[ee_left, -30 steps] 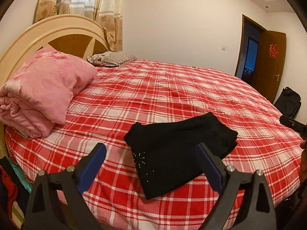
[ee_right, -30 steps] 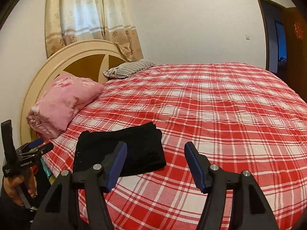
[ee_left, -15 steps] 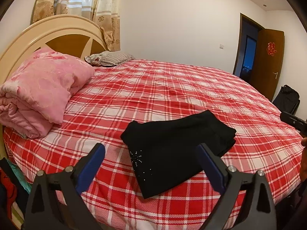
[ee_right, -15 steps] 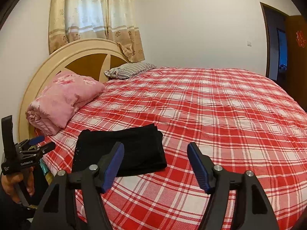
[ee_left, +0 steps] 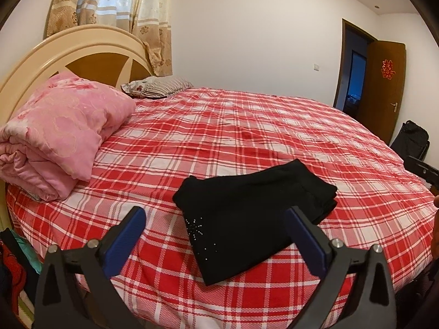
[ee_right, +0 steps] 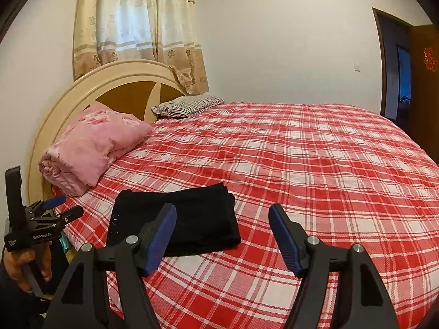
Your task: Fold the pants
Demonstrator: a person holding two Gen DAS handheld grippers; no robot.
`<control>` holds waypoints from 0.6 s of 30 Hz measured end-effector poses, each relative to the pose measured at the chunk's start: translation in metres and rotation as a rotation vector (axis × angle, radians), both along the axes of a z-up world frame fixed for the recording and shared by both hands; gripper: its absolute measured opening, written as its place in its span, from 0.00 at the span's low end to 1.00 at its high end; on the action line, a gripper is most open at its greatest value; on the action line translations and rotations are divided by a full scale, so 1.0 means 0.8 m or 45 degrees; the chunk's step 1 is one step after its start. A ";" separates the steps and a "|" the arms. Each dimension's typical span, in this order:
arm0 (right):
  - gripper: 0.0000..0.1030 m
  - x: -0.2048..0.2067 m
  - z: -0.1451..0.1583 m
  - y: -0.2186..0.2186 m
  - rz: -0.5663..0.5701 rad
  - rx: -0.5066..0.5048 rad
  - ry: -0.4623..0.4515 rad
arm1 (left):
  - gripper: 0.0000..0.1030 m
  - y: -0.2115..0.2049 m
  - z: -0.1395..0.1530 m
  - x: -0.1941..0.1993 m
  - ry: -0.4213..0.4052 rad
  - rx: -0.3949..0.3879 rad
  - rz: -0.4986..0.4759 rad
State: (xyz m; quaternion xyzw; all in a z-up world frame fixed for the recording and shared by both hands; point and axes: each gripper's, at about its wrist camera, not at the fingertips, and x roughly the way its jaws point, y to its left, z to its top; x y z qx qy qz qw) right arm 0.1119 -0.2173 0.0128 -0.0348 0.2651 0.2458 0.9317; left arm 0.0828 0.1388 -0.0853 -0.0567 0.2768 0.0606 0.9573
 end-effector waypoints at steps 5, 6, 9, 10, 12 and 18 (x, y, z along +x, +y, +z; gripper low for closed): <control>0.69 -0.004 0.002 0.004 0.003 -0.017 -0.022 | 1.00 -0.001 0.007 -0.004 -0.033 0.010 0.000; 0.69 -0.006 0.003 0.005 0.004 -0.021 -0.030 | 1.00 -0.001 0.009 -0.005 -0.043 0.014 0.005; 0.69 -0.011 0.006 0.007 0.013 -0.027 -0.049 | 1.00 -0.002 0.013 -0.007 -0.064 0.022 0.012; 0.69 -0.011 0.006 0.007 0.015 -0.027 -0.053 | 1.00 -0.003 0.014 -0.007 -0.069 0.022 0.013; 0.69 -0.014 0.007 0.008 0.018 -0.035 -0.065 | 1.00 -0.003 0.017 -0.009 -0.084 0.023 0.016; 0.69 -0.018 0.009 0.012 0.027 -0.048 -0.084 | 1.00 -0.007 0.019 -0.009 -0.098 0.040 0.009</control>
